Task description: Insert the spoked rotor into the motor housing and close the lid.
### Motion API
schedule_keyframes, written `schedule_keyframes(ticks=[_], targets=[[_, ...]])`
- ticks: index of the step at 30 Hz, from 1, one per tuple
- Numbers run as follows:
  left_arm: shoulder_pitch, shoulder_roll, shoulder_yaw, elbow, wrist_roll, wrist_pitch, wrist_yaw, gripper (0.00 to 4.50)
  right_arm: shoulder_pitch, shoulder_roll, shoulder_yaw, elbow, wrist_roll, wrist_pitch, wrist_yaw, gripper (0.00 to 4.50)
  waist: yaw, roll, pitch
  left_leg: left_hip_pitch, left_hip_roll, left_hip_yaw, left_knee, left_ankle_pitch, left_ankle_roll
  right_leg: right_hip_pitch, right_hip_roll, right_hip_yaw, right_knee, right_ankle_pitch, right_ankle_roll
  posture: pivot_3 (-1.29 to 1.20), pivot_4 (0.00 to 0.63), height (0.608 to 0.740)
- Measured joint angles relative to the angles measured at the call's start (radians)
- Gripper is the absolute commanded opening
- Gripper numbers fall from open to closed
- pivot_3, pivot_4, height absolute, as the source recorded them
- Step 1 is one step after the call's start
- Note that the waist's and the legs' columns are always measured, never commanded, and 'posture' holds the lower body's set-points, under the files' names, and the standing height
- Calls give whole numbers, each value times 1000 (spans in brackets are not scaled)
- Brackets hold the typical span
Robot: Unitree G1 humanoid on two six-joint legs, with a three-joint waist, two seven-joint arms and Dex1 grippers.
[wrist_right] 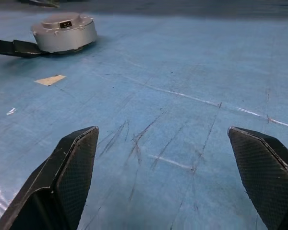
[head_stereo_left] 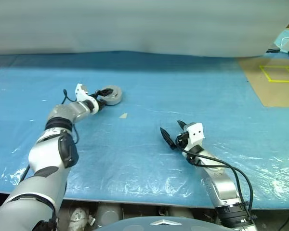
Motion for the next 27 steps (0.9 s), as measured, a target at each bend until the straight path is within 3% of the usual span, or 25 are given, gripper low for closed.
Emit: schedule_keyframes(ticks=[3, 6, 9, 12, 20, 27], targets=[[150, 29, -81, -245, 12, 56, -72, 4482, 7, -3, -14, -34, 45, 34, 31, 4500, -8, 4, -2, 2, 1, 3, -3, 0, 0, 0, 0, 1, 0, -1, -1, 0, 150, 740], [363, 44, -223, -578, 85, -14, -141, 4482, 2, 2, -45, -50, 79, 53, 39, 4500, -14, 5, -3, 3, 2, 6, -5, 0, 0, -1, -1, 2, -1, -1, -2, 0, 150, 740], [538, 43, -334, -788, 205, -189, -157, 4482, 0, 38, -79, -45, 86, 15, 27, 4500, -16, 7, -4, 3, 2, 6, -8, -1, 2, -1, -2, 3, -2, -2, 0, 0, 150, 740], [702, -27, -366, -929, 303, -409, -122, 4482, 11, 66, -90, -34, 65, -42, -6, 4500, -16, 8, -5, 1, 1, 7, -9, -1, 2, -4, -3, 4, -4, -3, 2, 0, 150, 740], [908, -120, -406, -956, 476, -947, -102, 4482, 83, 73, -86, -29, -25, -128, -48, 4500, -15, 5, -3, -7, 1, 7, -12, -1, 1, -14, 0, 3, -5, -3, 2, 0, 150, 740], [950, -107, -413, -948, 461, -1080, -214, 4482, 88, 15, -78, -17, -49, -166, 1, 4500, -16, 5, -3, -6, 1, 7, -13, -1, 2, -14, 0, 5, -5, -5, 6, 0, 150, 740]])
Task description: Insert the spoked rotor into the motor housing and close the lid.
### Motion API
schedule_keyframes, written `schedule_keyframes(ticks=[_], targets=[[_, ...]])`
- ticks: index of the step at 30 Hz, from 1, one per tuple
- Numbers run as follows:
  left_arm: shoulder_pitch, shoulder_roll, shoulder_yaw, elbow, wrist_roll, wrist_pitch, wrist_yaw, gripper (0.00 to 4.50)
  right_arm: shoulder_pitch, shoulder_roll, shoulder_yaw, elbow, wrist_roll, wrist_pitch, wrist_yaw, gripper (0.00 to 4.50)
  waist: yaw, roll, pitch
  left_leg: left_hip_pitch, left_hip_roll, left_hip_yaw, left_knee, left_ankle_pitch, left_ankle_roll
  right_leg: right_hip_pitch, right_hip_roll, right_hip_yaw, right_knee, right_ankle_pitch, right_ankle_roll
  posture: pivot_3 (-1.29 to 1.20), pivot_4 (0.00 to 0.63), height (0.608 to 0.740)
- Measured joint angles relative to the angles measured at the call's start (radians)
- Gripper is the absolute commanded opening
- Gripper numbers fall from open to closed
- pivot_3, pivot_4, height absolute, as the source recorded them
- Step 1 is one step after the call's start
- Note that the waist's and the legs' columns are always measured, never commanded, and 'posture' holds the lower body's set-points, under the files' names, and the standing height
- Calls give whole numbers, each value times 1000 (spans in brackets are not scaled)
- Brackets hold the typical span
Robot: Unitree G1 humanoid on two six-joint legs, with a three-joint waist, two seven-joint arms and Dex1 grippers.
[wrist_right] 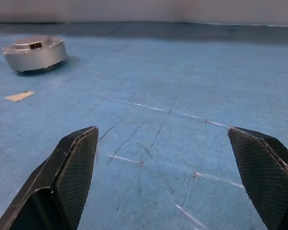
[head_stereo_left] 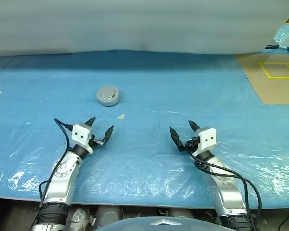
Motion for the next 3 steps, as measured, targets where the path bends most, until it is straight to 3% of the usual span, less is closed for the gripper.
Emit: schedule_keyframes(ticks=[3], targets=[[-11, 20, -16, 25, 9, -6, -39, 4482, -8, -8, 14, 30, -4, -5, 24, 4500, 0, 0, 0, 0, 0, 0, 0, 0, 0, 0, 0, 0, 0, 2, -3, 0, 150, 740]])
